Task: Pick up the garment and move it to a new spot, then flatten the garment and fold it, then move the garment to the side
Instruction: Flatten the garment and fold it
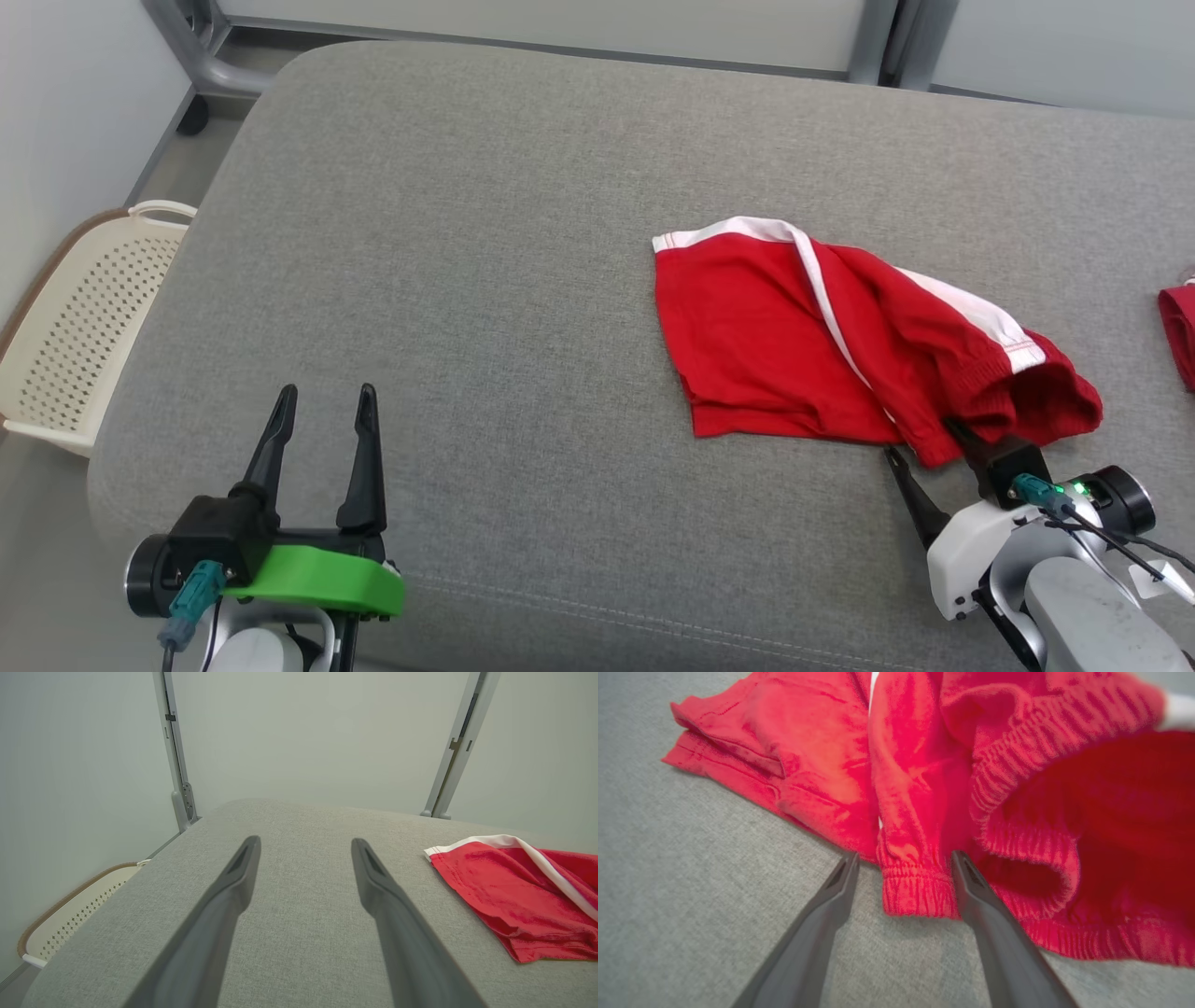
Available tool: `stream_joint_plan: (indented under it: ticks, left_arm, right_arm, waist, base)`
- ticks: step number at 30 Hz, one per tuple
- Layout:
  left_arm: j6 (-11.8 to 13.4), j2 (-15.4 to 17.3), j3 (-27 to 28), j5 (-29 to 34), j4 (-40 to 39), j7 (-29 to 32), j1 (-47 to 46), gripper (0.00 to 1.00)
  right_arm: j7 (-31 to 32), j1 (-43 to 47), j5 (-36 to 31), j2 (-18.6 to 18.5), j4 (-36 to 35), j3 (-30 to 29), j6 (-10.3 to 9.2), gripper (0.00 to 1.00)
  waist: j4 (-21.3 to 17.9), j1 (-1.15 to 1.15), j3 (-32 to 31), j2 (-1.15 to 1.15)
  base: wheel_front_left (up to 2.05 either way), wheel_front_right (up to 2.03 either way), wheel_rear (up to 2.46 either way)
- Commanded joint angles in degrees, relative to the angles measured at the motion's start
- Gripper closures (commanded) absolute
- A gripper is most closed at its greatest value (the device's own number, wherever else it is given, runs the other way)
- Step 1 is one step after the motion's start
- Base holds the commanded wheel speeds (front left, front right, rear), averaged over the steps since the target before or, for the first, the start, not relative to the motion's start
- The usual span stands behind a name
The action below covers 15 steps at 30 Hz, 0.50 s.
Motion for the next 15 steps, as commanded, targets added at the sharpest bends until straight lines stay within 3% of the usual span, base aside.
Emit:
stream_joint_plan:
  ticks: [1, 3, 4, 5, 15]
  left_arm:
    - [-0.5, -0.2, 0.3, 0.4, -0.3, -0.2, -0.5, 0.00]
    - [-0.5, -0.5, 0.6, 0.6, -0.5, -0.2, -0.2, 0.00]
    - [-0.5, -0.6, 0.8, 0.5, -0.6, -0.2, -0.1, 0.00]
    - [-0.6, -0.7, 0.9, 0.7, -0.7, -0.2, 0.0, 0.00]
    - [-1.0, -1.1, 2.6, 1.6, -1.1, -0.2, 0.1, 0.00]
  right_arm:
    - [-0.2, -1.3, -0.5, -0.2, 1.6, 0.0, -0.09, 0.00]
    - [-0.2, -2.2, -1.0, -0.3, 2.9, -0.5, -0.09, 0.00]
    - [-0.2, -2.4, -1.0, -0.2, 3.2, -0.8, -0.09, 0.62]
    - [-0.2, -2.6, -1.1, 0.0, 3.2, -1.0, -0.09, 1.00]
    - [-0.3, 0.5, 3.3, -0.2, -5.6, -0.5, -0.09, 1.00]
  waist:
    - [1.2, 0.00, 0.8, 0.00]
    - [1.3, 0.00, 0.9, 0.00]
    - [1.3, 0.00, 0.9, 0.00]
    - [1.3, 0.00, 1.0, 0.00]
    - [-1.6, 0.00, 1.1, 0.00]
  base:
    - [0.00, 0.00, 0.00]
    - [0.00, 0.00, 0.00]
    - [0.00, 0.00, 0.00]
    - [0.00, 0.00, 0.00]
    - [0.00, 0.00, 0.00]
